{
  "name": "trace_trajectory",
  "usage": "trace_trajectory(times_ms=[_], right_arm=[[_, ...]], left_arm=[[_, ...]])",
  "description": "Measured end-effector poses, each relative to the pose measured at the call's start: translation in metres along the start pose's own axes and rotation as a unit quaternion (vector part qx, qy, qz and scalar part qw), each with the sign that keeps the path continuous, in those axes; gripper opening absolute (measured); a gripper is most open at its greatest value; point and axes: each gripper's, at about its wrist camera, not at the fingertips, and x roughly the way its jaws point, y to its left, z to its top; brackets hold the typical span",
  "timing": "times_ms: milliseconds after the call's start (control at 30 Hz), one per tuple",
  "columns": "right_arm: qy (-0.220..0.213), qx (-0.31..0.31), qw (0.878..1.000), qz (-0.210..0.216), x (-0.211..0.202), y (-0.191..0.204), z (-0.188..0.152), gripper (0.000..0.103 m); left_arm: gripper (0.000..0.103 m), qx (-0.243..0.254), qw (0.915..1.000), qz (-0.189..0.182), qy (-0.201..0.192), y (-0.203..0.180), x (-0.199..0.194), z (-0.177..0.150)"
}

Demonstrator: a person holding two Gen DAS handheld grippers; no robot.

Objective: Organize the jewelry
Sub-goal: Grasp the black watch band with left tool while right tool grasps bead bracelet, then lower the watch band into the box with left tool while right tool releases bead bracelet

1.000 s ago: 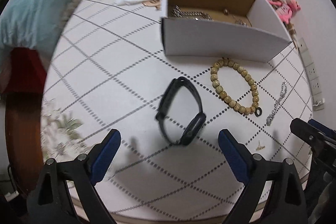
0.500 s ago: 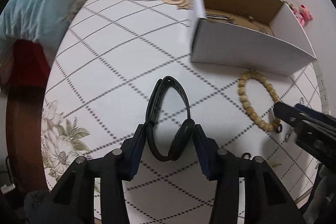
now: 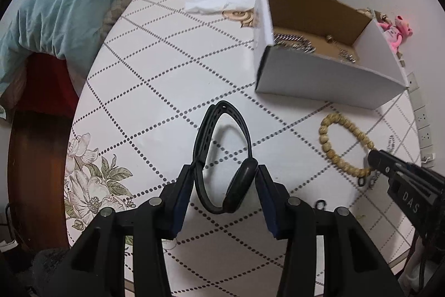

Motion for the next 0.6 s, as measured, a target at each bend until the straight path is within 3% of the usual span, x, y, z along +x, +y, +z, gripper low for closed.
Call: trace_trajectory(times_ms=[300, 600], right_arm=[[-0.052, 0.017, 0.998, 0.033, -0.062, -0.015, -0.010, 0.009], [-0.112, 0.011, 0.992, 0.064, -0.132, -0.026, 0.010, 0.009]], left_arm=[[0.042, 0.005, 0.9985, -0.035, -0.042, -0.010, -0.046, 0.011], [0.042, 0.018, 0.9932, -0.070, -0.091, -0.019, -0.096, 0.048]])
